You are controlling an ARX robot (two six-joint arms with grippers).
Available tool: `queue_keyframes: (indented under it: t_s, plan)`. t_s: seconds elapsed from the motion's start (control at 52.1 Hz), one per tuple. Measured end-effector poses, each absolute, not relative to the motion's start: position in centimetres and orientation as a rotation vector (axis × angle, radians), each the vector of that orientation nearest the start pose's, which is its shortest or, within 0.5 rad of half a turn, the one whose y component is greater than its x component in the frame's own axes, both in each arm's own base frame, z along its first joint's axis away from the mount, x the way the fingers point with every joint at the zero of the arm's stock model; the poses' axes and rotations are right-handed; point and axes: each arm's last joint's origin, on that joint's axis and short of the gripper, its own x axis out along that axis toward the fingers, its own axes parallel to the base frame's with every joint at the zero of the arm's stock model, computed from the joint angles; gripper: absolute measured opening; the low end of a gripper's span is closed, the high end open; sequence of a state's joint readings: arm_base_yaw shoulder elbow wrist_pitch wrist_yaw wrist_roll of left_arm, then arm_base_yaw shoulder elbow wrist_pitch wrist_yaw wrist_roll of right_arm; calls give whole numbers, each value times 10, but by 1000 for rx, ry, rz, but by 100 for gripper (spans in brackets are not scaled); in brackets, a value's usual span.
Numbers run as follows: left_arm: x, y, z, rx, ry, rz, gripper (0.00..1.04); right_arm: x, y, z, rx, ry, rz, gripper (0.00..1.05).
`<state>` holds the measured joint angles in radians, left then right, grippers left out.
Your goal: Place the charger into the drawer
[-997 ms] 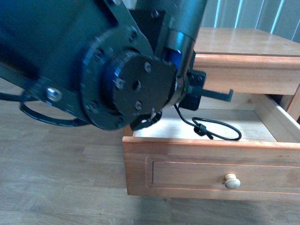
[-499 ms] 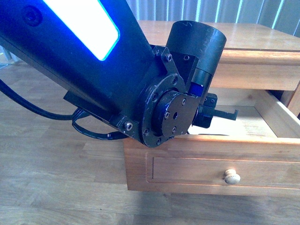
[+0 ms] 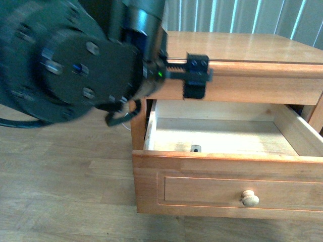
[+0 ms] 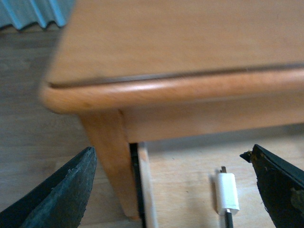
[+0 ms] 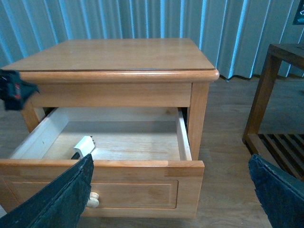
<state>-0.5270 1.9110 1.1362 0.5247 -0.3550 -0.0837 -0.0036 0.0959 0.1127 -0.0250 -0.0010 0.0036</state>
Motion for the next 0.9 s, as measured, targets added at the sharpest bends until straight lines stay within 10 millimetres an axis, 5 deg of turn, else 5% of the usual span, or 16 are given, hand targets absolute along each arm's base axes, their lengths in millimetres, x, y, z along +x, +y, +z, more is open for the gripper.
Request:
queue_keyframes:
  t_s: [0.134, 0.364, 0.652, 0.901]
  plan:
    - [338, -160, 237, -7, 156, -125, 99, 98, 0, 192, 4, 8, -3, 97]
    - [267, -96, 261, -16, 73, -56, 99, 98, 0, 192, 4, 8, -3, 97]
    - [174, -41, 249, -37, 67, 52, 99, 98, 0, 192, 4, 8, -3, 97]
    - [113, -17, 208, -108, 118, 140, 99, 98, 0, 192, 4, 8, -3, 97]
